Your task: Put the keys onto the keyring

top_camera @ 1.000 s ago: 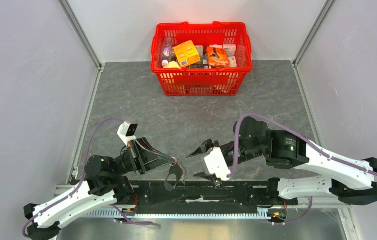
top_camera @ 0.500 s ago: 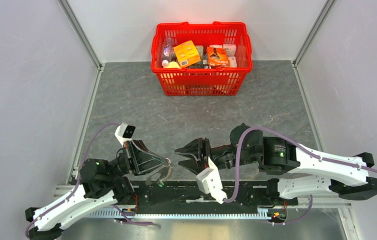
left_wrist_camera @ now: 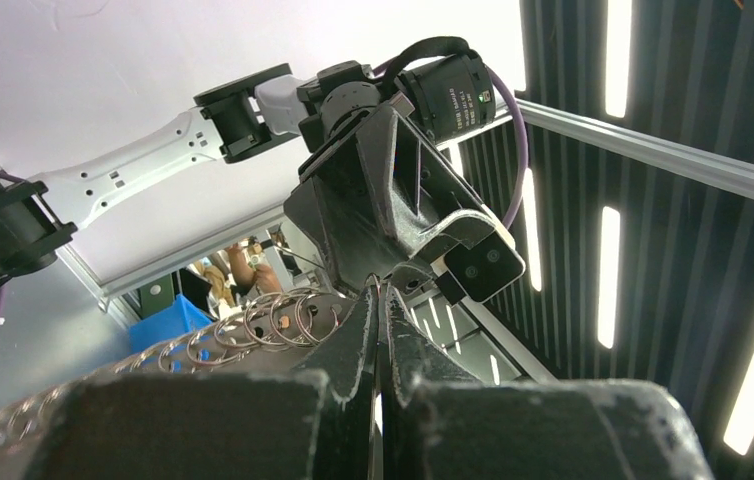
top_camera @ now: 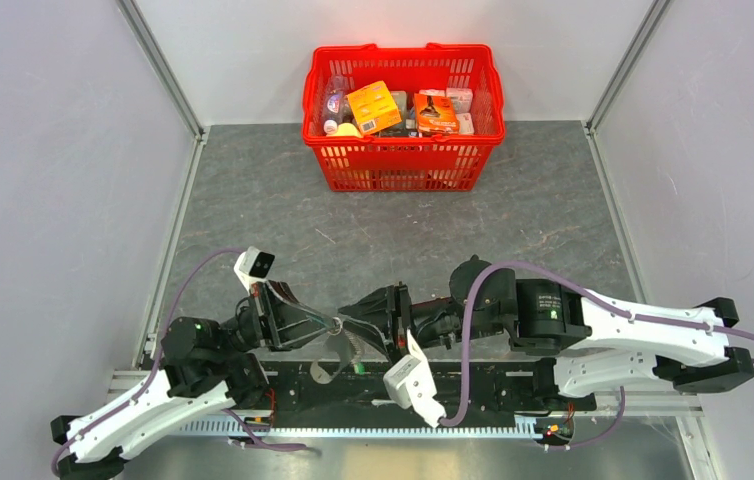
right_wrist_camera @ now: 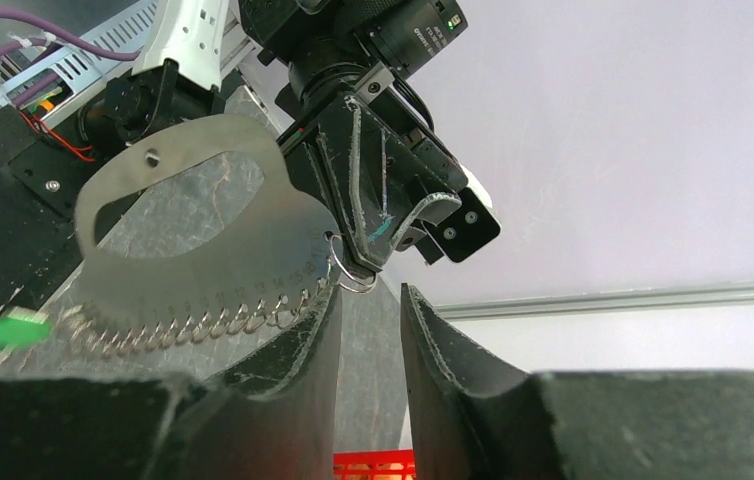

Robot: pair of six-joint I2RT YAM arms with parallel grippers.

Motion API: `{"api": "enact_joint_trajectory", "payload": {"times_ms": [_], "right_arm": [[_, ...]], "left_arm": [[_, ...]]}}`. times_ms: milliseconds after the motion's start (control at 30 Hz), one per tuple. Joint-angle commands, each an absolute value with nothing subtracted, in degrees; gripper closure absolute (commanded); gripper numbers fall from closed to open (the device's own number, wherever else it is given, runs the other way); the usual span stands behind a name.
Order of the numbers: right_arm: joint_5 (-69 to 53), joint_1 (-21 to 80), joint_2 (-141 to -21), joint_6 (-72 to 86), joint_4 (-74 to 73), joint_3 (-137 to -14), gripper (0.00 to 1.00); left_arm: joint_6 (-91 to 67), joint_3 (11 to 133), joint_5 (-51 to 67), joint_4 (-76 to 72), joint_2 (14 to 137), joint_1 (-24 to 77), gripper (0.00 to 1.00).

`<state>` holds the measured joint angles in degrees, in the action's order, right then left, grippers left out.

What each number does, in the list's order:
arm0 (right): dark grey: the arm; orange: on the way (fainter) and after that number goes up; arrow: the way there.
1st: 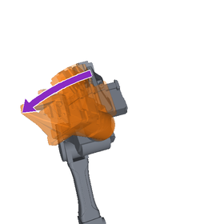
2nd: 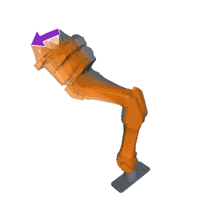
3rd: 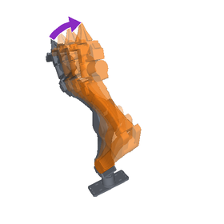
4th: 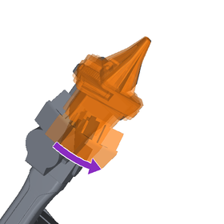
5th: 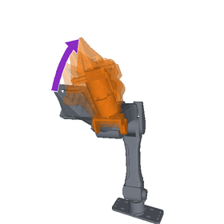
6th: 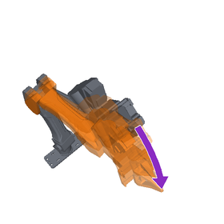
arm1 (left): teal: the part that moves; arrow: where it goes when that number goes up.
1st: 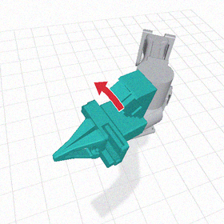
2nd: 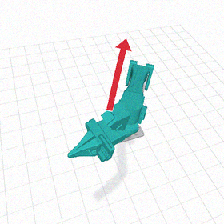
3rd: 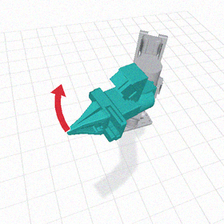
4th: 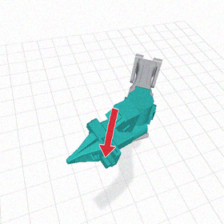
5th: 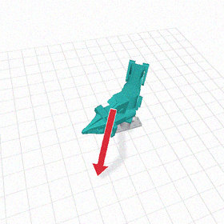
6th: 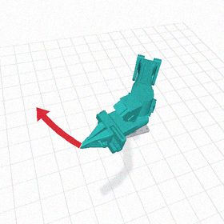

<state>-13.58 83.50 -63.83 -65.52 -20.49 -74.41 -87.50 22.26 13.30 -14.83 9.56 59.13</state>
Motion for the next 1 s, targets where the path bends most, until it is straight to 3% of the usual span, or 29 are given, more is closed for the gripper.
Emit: {"api": "enact_joint_trajectory", "payload": {"times_ms": [0,500,867,967], "right_arm": [[-12.30,84.62,-64.41,-69.70,-20.55,-77.68,0.66],[-10.99,86.79,-67.23,-72.25,-25.04,-81.17,0.70],[-11.17,87.67,-68.30,-72.90,-27.04,-83.04,1.00],[-11.07,87.89,-68.38,-72.73,-27.59,-83.19,1.00]], "left_arm": [[-89.99,22.79,12.88,-15.79,8.89,59.30,0.98],[-90.35,22.85,13.27,-15.98,8.17,59.28,0.98],[-90.59,22.40,13.29,-16.22,8.35,59.33,0.98],[-90.63,22.41,13.18,-16.22,8.42,59.28,0.95]]}}
